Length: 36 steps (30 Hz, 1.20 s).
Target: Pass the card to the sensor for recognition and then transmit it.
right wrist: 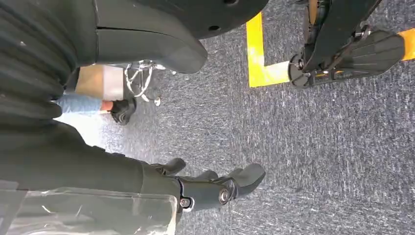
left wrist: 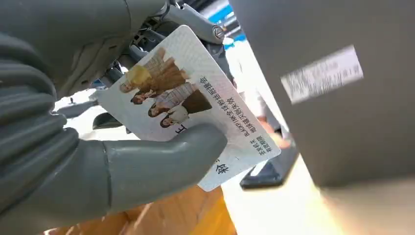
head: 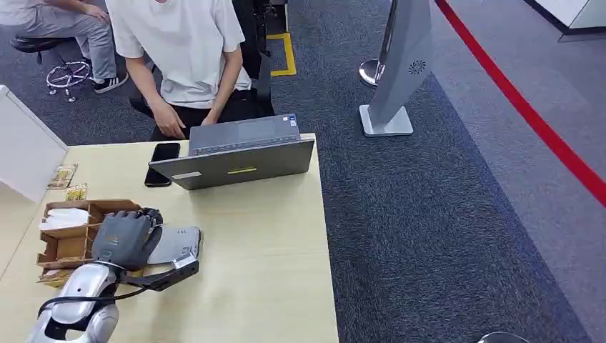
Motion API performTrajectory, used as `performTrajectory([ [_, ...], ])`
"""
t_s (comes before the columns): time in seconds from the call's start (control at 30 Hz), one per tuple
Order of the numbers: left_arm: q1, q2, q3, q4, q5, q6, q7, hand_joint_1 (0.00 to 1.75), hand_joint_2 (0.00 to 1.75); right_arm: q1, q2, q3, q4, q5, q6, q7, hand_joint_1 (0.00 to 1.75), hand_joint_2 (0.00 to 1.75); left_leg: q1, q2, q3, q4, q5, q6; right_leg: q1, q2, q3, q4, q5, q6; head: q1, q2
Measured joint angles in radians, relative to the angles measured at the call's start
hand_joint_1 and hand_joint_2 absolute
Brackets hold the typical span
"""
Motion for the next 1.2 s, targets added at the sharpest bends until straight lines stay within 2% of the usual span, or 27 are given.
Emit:
performTrajectory([
  [0.4,-0.018,-0.009,-0.047,0.156,0.028,-0.055,0.002,1.75,1.75,0.0,0.0,0.0,0.0,0.013,0.007,0.0,0.0,1.75,0.0,0.0,0.0,0.0,0.0,0.0,0.0,0.0,0.0,0.0,0.0,0.0,0.0,0.0],
  [0.6,-0.06,-0.013,-0.065,0.224,0.049,-0.084,0.0,1.75,1.75,-0.001,0.0,0.0,0.0,0.018,0.008,0.0,0.0,1.75,0.0,0.0,0.001,0.0,0.0,0.0,0.0,0.0,0.002,0.0,0.0,0.0,0.0,0.0],
  [0.77,-0.094,-0.016,-0.084,0.267,0.065,-0.073,-0.008,1.75,1.75,-0.001,0.0,0.0,0.0,0.019,0.008,0.0,0.0,1.75,0.0,-0.001,0.004,0.0,0.0,0.0,0.0,-0.001,0.005,0.0,0.0,0.0,0.0,0.0],
  [0.8,-0.096,-0.017,-0.086,0.271,0.067,-0.058,-0.008,1.75,1.75,-0.001,0.0,0.0,0.0,0.019,0.008,0.0,0.0,1.75,0.0,-0.001,0.004,0.0,0.0,0.0,0.0,-0.001,0.005,0.0,0.0,0.0,0.0,0.0],
  [0.87,-0.095,-0.023,-0.089,0.272,0.059,0.011,-0.008,1.75,1.75,0.0,0.0,0.0,0.0,0.018,0.008,0.0,0.0,1.75,0.0,0.0,0.004,0.0,0.001,0.0,0.0,0.0,0.004,0.0,0.001,0.0,0.0,0.0],
  [0.97,-0.074,-0.043,-0.089,0.221,0.01,0.196,-0.005,1.75,1.75,0.0,0.0,0.0,0.0,0.019,0.008,-0.001,0.0,1.75,0.0,-0.001,0.003,0.0,0.002,0.0,0.0,-0.001,0.004,0.0,0.001,0.0,0.0,0.0],
  [1.07,-0.047,-0.055,-0.078,0.098,-0.049,0.354,-0.029,1.75,1.75,0.0,0.0,0.001,0.0,0.025,0.008,-0.001,0.0,1.75,0.0,-0.001,0.002,0.0,0.001,0.001,0.0,0.0,0.004,0.0,0.001,0.0,0.0,0.0],
  [1.2,-0.028,-0.063,-0.063,-0.008,-0.078,0.406,-0.048,1.75,1.75,-0.001,0.0,0.002,0.0,0.035,0.008,-0.001,0.0,1.75,0.0,0.0,0.002,0.0,0.001,0.001,0.0,0.0,0.003,0.0,0.001,0.0,0.001,0.0],
])
